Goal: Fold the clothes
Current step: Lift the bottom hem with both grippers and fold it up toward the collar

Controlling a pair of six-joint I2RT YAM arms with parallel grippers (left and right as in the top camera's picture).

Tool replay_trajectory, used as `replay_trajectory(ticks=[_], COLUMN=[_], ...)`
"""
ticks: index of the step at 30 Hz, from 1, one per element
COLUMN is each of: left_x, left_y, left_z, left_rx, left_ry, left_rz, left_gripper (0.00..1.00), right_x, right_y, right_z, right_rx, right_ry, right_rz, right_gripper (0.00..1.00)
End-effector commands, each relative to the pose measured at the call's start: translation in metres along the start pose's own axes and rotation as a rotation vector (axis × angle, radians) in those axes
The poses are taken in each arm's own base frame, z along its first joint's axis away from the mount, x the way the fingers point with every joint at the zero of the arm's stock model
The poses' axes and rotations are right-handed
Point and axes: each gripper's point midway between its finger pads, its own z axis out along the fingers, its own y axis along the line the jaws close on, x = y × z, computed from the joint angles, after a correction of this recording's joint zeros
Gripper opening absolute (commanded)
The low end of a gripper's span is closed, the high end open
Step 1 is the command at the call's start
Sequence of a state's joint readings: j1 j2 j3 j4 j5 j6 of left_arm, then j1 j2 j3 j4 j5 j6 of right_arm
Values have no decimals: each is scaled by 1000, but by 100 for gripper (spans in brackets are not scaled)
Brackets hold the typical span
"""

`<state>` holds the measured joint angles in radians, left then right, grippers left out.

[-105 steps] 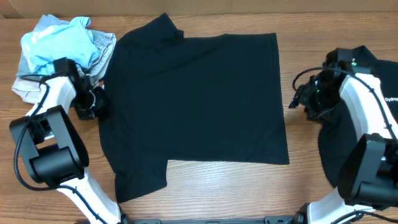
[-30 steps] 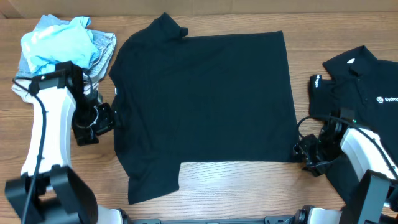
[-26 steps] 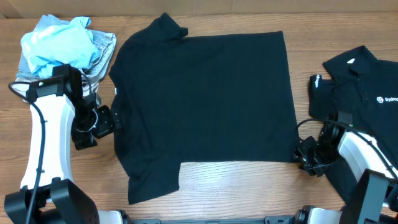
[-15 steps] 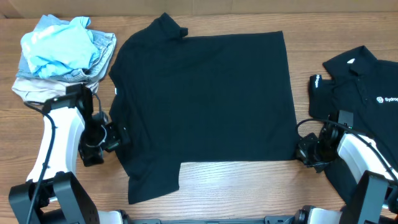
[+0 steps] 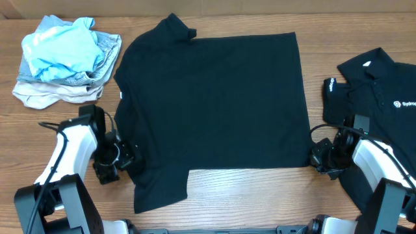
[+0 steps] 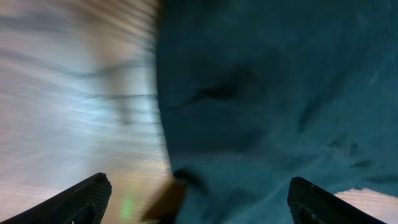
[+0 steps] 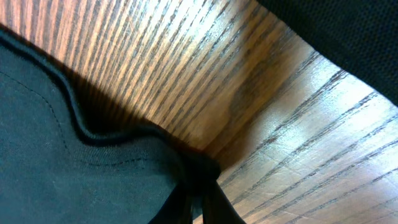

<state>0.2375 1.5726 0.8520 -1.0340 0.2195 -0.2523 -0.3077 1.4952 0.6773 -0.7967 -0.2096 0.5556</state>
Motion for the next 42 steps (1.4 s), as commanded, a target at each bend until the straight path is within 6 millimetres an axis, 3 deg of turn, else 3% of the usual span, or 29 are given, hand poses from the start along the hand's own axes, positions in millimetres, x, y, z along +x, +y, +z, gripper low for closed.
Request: replay_trajectory(ticks=[1,6,14,21,26,33,37,42], left_x=[20,40,57,49,38,0,-22,-37], left_y=[-23,-17,-5,-7,-11,-29,-41,-50], left_z=[14,29,43,39,23,-20,-41,-54], left_rx=[161,128,64,63,52,49,73,91], left_ry=[63,122,167,142,123,12,-72,-132], left_rz=[107,129,84,86,95,99,113,108], left_gripper=[94,95,76,29,4,4,4,4], right_x=[-2,-2,-3,-4,-5,-16,-23,-24], right_y=[-7,-6,-6,-5,-2,19,45,52], right_z=[4,4,4,4,-5,-45,-69,-74], right_rx=[29,27,26,24,29,16,-74,-102], right_ry=[-10,-13,-16,-19,-12,-22,-48,-47], right_rz=[-1,-2,-3,-4,-36,-135,-280,-233], right_gripper=[8,8,8,8,6,4,4,4])
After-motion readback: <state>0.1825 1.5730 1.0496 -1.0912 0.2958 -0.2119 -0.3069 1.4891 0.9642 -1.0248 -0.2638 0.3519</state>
